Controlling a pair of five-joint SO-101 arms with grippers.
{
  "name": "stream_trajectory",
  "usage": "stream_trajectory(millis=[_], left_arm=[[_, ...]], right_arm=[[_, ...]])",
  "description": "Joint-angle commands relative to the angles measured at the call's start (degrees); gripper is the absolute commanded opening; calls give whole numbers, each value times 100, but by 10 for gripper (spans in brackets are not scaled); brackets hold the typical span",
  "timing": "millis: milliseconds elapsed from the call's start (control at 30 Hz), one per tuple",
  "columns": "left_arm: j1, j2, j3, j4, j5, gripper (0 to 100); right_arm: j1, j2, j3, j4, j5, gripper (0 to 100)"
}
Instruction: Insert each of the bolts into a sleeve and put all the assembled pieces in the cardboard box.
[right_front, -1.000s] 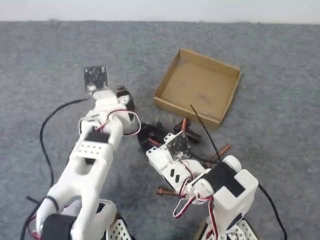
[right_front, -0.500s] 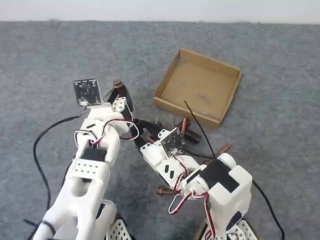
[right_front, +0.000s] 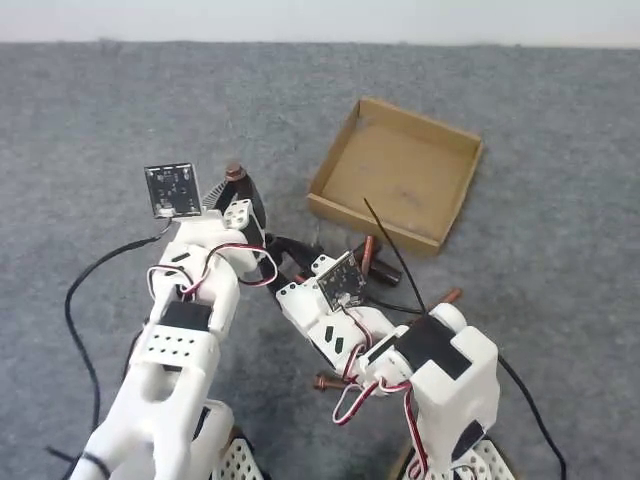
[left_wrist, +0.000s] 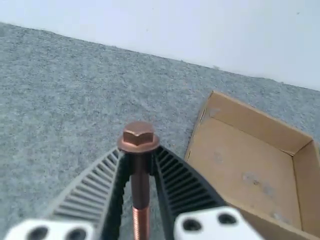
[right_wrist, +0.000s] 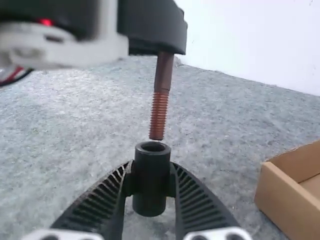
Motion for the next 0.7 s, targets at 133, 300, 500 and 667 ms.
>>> stream_trajectory(millis=[133, 300, 500, 667], left_arm=[[-35, -273, -215, -9, -62, 12], [-255, -255, -365, -18, -70, 12], [-334, -229, -409, -18, -70, 12], [-325, -220, -462, -26, -62, 12]], right_arm=[[-4, -145, -396, 444, 105, 6], [84, -251, -703, 910, 105, 6], [75, 13, -1037, 1051, 105, 6], [84, 84, -1090, 1051, 105, 6]])
